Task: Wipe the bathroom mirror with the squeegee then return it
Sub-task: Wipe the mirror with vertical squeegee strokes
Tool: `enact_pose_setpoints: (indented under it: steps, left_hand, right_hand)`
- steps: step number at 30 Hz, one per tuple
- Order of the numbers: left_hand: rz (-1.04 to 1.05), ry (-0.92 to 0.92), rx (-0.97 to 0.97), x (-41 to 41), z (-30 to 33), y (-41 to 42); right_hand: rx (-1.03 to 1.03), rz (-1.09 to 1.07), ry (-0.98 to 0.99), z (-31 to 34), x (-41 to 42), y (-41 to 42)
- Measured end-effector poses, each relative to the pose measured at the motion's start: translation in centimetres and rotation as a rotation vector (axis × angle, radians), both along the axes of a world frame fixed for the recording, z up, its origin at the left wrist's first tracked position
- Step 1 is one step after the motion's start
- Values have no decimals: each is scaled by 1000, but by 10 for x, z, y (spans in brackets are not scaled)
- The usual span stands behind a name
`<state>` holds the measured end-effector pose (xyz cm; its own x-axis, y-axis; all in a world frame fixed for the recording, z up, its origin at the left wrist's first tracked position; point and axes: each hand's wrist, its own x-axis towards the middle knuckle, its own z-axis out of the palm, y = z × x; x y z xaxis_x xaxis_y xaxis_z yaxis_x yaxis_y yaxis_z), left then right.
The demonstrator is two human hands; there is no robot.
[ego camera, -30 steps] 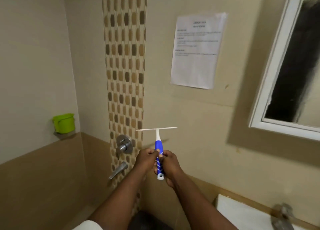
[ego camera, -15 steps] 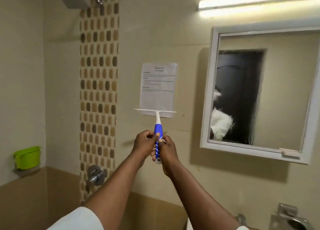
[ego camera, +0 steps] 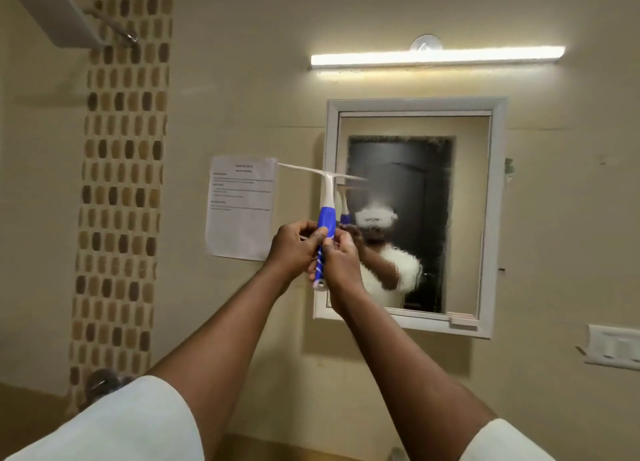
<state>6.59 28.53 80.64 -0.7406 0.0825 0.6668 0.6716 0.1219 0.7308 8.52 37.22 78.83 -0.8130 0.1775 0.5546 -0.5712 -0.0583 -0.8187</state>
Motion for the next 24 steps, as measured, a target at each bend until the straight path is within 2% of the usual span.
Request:
enact_pose_setpoints:
  steps: [3,7,12,16,24]
  left_hand:
    - [-72,42,-70,6,15,31]
    - [-91,121,-273,6,35,54]
    - [66,266,-496,-3,53,63]
    - [379,380,-720,-15,57,52]
    - [561,390,-962,-50,56,4]
  right_hand:
    - [-17,-53,50,16,5,37]
    - [-15,-97,84,35,4,72]
    - [-16,-160,129,59,-3,92]
    - [1,-235,158,80,-10,95]
    - [-3,-308,144,115,-32,85]
